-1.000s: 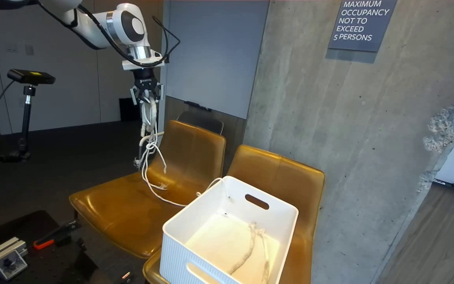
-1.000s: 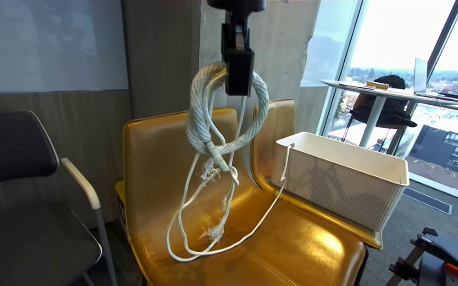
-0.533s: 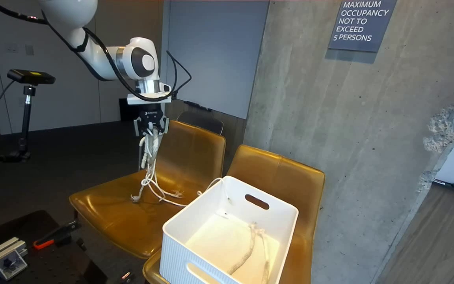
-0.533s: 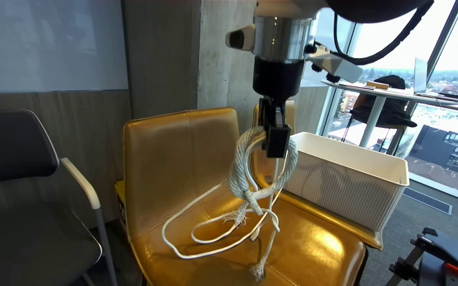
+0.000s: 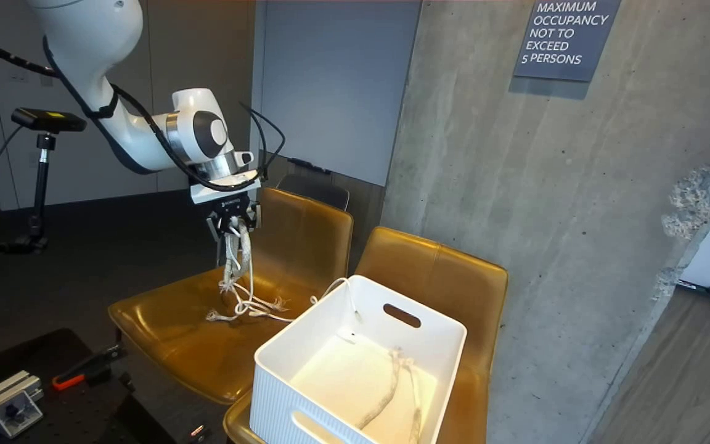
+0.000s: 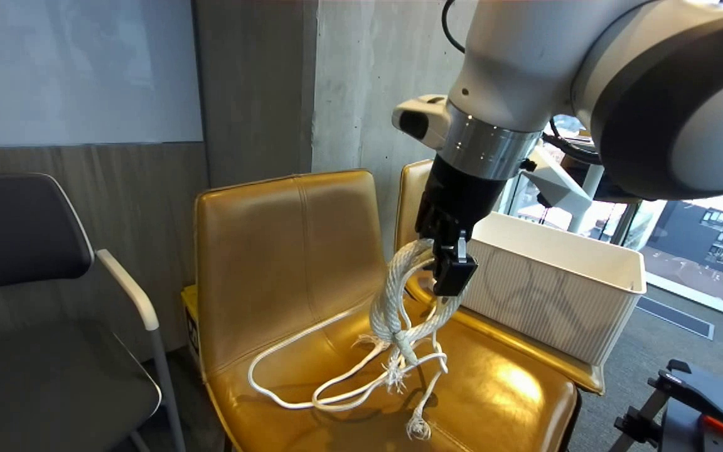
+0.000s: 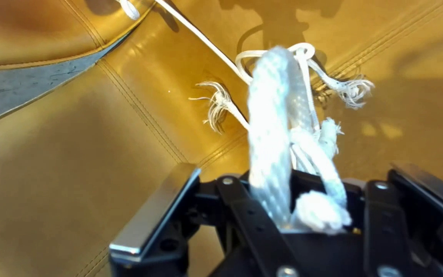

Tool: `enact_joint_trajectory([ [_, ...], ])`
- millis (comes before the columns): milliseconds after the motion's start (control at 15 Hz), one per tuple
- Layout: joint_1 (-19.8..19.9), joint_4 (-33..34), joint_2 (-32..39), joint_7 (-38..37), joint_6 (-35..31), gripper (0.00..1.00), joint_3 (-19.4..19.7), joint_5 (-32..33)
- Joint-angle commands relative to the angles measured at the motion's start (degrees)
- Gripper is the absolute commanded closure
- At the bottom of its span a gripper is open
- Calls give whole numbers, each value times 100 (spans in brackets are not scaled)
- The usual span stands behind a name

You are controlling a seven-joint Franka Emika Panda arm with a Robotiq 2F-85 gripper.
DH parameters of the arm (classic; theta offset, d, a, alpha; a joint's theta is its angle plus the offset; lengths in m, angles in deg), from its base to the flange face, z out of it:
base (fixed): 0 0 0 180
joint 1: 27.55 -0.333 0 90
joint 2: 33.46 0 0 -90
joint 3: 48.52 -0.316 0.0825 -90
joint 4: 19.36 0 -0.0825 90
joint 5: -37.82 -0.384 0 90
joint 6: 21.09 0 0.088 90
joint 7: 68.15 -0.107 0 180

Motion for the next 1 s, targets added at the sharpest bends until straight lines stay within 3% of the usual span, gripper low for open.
enact_joint_trajectory([
  [0,127,-144,-82,-25,-355,75,210,330],
  [133,280,3,-4,202,-406,67,244,251],
  [733,970,771,544,2147,-247,3,-435,-1121],
  [933,1250,1542,1043,3128,99,0,-333,-1149],
])
